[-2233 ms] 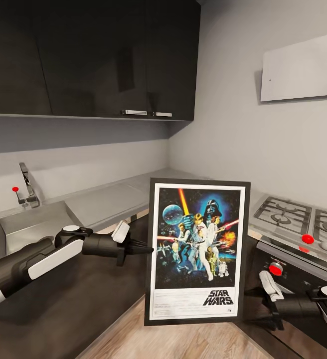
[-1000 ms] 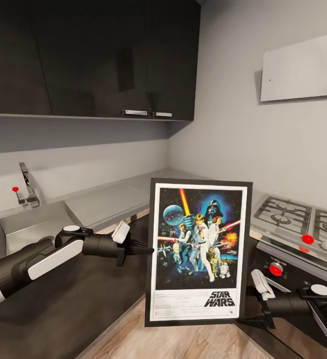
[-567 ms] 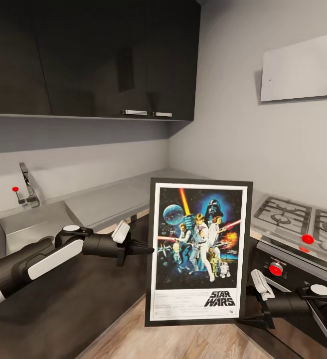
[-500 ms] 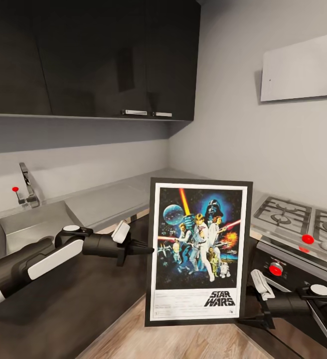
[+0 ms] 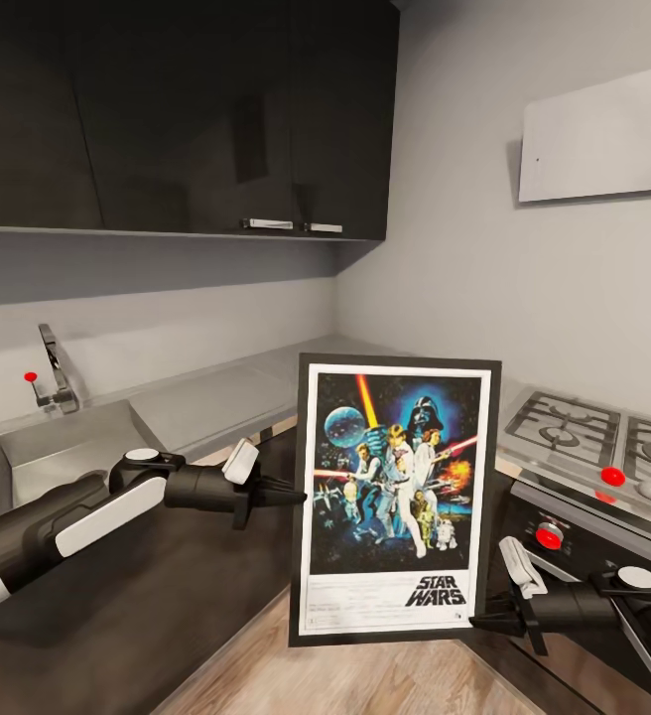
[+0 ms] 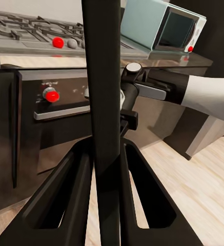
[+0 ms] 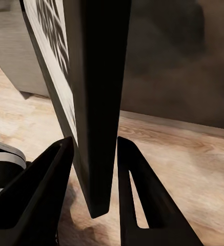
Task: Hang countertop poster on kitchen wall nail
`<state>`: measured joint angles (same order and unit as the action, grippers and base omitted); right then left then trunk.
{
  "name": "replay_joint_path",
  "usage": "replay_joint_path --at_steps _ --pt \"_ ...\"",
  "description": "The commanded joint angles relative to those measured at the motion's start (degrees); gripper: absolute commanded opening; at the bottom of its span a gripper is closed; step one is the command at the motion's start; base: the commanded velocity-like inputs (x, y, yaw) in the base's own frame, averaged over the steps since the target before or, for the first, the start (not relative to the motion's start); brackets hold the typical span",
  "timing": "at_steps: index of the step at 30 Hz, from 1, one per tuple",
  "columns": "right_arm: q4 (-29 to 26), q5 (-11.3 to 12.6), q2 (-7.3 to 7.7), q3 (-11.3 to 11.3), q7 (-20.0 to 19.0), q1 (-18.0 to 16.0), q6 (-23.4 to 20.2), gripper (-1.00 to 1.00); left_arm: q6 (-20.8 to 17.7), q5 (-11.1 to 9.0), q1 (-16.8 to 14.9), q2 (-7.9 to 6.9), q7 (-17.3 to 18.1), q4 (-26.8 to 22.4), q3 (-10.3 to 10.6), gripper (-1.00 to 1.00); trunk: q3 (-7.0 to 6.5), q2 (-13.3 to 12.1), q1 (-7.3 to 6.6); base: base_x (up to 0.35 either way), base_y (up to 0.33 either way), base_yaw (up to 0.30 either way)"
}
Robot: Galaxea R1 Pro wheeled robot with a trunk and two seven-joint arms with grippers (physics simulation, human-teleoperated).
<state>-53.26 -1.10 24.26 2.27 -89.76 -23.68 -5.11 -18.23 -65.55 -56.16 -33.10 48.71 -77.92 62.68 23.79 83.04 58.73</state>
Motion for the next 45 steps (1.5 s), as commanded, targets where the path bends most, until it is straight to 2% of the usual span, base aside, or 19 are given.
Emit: replay_joint_path --at_steps 1,14,15,28,32,33,35,39,45 --pt "-0.01 -0.2 0.0 0.11 -0.06 -0.05 -0.72 -1.0 -0.75 -0.72 -0.09 -0.04 0.24 -0.14 0.16 -1.0 0.07 0.04 0.0 0.0 0.0 0.0" --pt "-0.01 -0.18 0.0 0.11 -0.06 -0.04 -0.72 -1.0 -0.83 -0.72 -0.08 -0.04 0.24 -0.1 0.16 -1.0 0.07 0.04 0.0 0.0 0.0 0.0" --pt "-0.01 -0.18 0.0 0.11 -0.06 -0.05 -0.71 -1.0 -0.83 -0.72 -0.09 -0.04 0.24 -0.03 0.15 1.0 0.07 0.04 0.0 0.0 0.0 0.0" --pt "-0.01 -0.13 0.0 0.11 -0.06 -0.06 -0.69 -1.0 -0.7 -0.78 -0.09 -0.47 0.24 -0.08 0.16 1.0 0.07 0.04 0.0 0.0 0.0 0.0" --pt "-0.02 -0.13 0.0 0.11 -0.06 -0.03 -0.69 -1.0 -0.37 -0.95 -0.09 -2.48 0.27 -0.09 0.27 1.0 0.07 0.04 0.0 0.0 0.0 0.0" --pt "-0.02 -0.13 0.0 0.12 -0.06 -0.04 -0.69 -1.0 -0.24 -1.07 -0.07 -3.71 0.28 -0.12 0.38 1.0 0.07 0.04 0.0 0.0 0.0 0.0" --pt "-0.03 -0.13 0.0 0.12 -0.06 -0.05 -0.69 -1.0 -0.17 -1.14 -0.07 -4.42 0.27 -0.15 0.43 1.0 0.07 0.04 0.0 0.0 0.0 0.0" --pt "-0.01 -0.13 0.0 0.11 -0.06 -0.04 -0.69 -1.0 -0.03 -1.36 -0.09 -5.44 0.14 -0.11 0.55 1.0 0.07 0.04 0.0 0.0 0.0 0.0" --pt "-0.05 -0.13 0.0 0.18 -0.06 -0.05 -0.69 -1.0 0.03 -1.55 -0.03 -6.04 0.08 0.02 0.55 1.0 0.07 0.04 0.0 0.0 0.0 0.0"
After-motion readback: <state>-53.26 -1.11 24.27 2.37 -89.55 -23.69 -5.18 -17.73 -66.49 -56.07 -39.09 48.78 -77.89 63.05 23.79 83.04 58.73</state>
